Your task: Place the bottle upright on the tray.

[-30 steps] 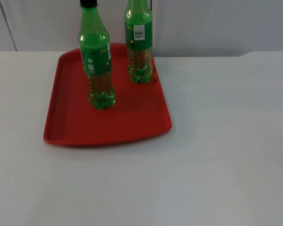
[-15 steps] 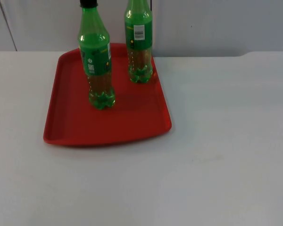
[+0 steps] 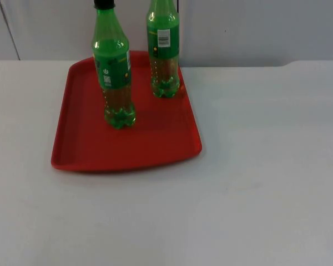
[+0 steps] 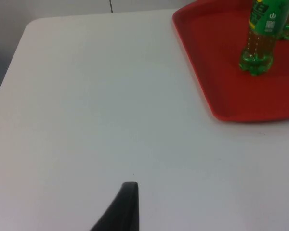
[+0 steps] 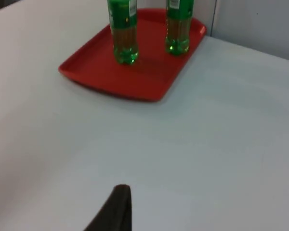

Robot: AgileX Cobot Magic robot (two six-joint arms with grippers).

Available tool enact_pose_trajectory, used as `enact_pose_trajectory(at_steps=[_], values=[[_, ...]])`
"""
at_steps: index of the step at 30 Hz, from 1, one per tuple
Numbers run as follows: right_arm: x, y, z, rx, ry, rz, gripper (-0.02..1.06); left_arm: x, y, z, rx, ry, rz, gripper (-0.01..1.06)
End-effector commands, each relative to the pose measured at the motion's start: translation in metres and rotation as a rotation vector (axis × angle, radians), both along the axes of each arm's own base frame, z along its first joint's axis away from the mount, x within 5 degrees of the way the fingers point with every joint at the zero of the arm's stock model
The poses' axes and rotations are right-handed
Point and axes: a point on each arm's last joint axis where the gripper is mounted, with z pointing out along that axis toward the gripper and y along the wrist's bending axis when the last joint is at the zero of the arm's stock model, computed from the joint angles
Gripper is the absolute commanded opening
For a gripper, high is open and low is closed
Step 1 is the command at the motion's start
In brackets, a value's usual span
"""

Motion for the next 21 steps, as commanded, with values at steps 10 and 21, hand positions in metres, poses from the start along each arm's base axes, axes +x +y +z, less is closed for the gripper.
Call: enact_pose_trajectory(at_steps=[10, 21], values=[[0.0008, 0.0005, -0.0092, -0.034, 0.039, 0.005, 1.05, 0.0000, 0.0004, -0.0012, 0.005, -0.002, 0.008, 1.05], [0.0019, -0.0011, -0.0091, -0.021, 0.047, -0.026, 1.05, 0.0000, 0.0006, -0.0012, 0.007, -0.002, 0.009, 1.05]])
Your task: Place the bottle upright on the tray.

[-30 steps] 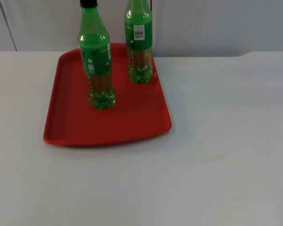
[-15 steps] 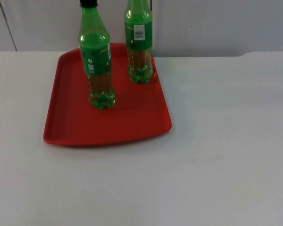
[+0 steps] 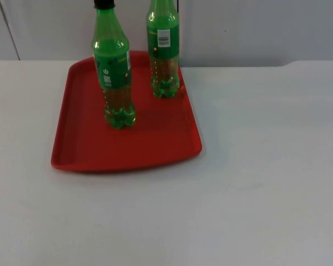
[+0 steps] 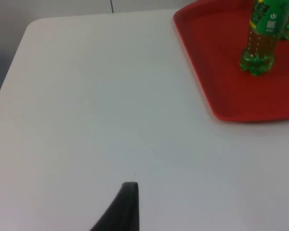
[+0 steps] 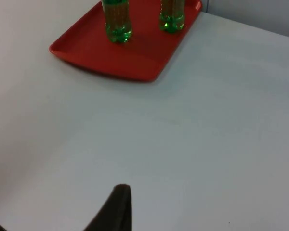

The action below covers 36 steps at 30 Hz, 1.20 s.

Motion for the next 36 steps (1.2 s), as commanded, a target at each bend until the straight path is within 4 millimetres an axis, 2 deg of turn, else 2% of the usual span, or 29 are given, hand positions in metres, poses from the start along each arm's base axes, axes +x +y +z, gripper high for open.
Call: enact_pose_trajectory(at_steps=[1, 36], values=[[0.0002, -0.0005, -0.0017, -0.005, 0.000, -0.002, 1.05, 0.0000, 0.0006, -0.0012, 0.007, -0.002, 0.009, 1.05], [0.0001, -0.0001, -0.0015, -0.002, 0.000, -0.004, 1.05, 0.0000, 0.0006, -0.0012, 0.007, -0.002, 0.009, 1.05]])
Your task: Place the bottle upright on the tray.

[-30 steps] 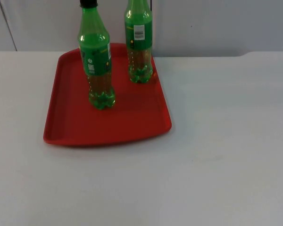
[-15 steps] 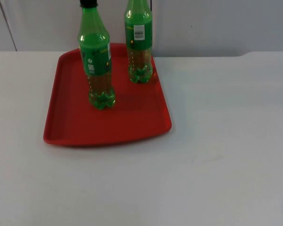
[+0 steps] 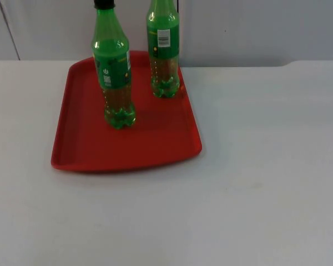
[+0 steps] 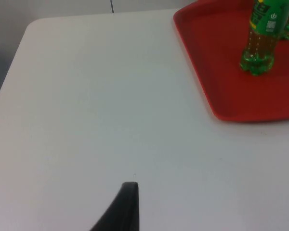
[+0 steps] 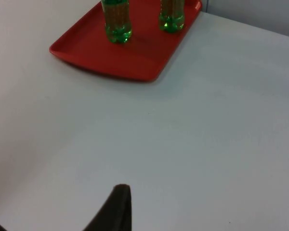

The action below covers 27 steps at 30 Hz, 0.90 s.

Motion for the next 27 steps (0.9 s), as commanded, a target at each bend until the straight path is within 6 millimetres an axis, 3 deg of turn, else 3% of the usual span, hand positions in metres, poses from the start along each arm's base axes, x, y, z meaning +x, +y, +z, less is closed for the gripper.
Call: enact_pose_trajectory(at_steps=[1, 27], values=[[0.0001, -0.0001, -0.0015, -0.004, -0.002, -0.013, 1.05, 0.0000, 0.0006, -0.0012, 0.007, -0.002, 0.009, 1.05], [-0.0017, 0.0027, -0.0015, -0.004, -0.001, -0.449, 1.05, 0.0000, 0.0006, -0.0012, 0.007, -0.002, 0.009, 1.05]])
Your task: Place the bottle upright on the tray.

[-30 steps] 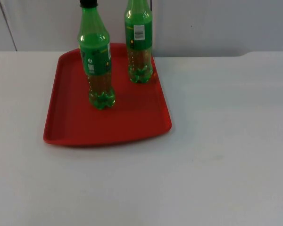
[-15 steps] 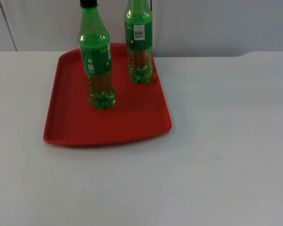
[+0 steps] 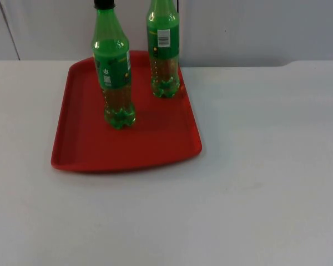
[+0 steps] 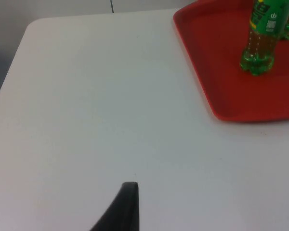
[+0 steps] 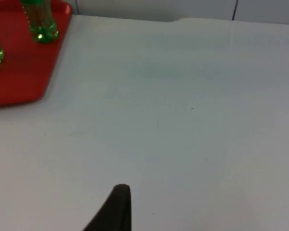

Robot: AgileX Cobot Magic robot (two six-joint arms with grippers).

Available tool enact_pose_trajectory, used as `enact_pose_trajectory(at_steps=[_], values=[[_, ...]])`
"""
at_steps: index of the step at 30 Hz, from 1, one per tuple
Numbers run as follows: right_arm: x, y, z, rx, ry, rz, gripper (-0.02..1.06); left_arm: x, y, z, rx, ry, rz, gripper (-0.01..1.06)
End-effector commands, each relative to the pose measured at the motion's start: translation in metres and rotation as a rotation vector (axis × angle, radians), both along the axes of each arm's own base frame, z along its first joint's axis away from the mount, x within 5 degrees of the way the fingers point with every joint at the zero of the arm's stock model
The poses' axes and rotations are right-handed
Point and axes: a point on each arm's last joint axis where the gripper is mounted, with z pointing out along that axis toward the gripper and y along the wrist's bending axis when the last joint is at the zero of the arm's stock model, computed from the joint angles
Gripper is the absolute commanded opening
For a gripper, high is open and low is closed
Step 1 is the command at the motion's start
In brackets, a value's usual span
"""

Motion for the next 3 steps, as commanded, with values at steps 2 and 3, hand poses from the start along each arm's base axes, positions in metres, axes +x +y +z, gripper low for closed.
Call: enact_pose_trajectory(at_steps=[2, 3], values=[[-0.0001, 0.0002, -0.0015, -0.004, 0.000, -0.050, 1.05, 0.0000, 0.0006, -0.0012, 0.007, -0.002, 0.009, 1.05], [-0.0001, 0.0003, -0.0015, -0.004, 0.000, -0.063, 1.05, 0.0000, 0.0006, -0.0012, 0.007, -0.002, 0.009, 1.05]])
